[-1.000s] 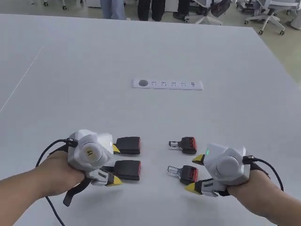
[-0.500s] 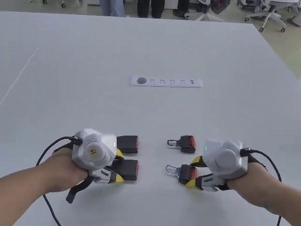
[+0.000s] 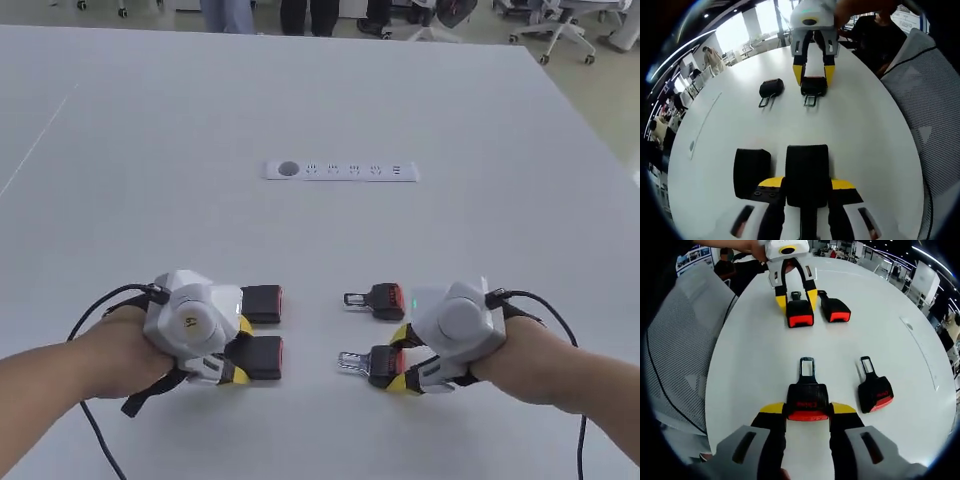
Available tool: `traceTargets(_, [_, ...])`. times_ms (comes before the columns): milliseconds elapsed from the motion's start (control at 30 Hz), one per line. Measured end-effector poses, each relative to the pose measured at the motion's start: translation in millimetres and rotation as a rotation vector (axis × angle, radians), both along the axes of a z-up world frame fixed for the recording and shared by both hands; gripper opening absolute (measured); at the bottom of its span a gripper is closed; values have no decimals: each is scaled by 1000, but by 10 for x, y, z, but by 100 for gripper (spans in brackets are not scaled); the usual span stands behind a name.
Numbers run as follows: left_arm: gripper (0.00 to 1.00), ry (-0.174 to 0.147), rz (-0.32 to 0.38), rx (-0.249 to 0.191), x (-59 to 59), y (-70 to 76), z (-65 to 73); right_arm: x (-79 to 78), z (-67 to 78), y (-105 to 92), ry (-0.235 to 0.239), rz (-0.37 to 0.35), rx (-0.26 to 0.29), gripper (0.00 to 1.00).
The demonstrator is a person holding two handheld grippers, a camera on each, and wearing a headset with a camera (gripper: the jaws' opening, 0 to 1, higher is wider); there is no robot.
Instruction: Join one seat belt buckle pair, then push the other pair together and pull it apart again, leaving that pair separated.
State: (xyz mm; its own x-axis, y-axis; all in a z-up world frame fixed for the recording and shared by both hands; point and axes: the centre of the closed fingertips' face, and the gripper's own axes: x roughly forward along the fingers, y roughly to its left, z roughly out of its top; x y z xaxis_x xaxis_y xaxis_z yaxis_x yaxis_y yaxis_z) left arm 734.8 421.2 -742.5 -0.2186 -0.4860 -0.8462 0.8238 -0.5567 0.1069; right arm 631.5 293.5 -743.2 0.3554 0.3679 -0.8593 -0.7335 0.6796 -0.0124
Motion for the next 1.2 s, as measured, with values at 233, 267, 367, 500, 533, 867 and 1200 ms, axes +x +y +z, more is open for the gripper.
traceTargets(233, [32,-11,-17,9,-4,2,-6,0,-9,-2,6,17,7,31])
traceTargets(267, [32,-9,-14,10,-4,3,-7,0,-10,-1,6,16,9,31])
traceTargets(367, [32,-5,-9,8,-1,3,-6,3,1,5,8,10,6,31])
traceTargets(500, [32,-7,-6,15,2,0,-7,6,-12,0,8,7,-12,31])
traceTargets(533, [32,-7,-5,18,0,-1,-6,4,-9,1,6,11,-17,31])
traceTargets(867, [32,-3,11,14,9,-1,-6,2,-2,0,-2,17,-25,31])
traceTargets(1200, [32,-2,7,26,8,10,-6,43,-1,40,-7,31,-23,31])
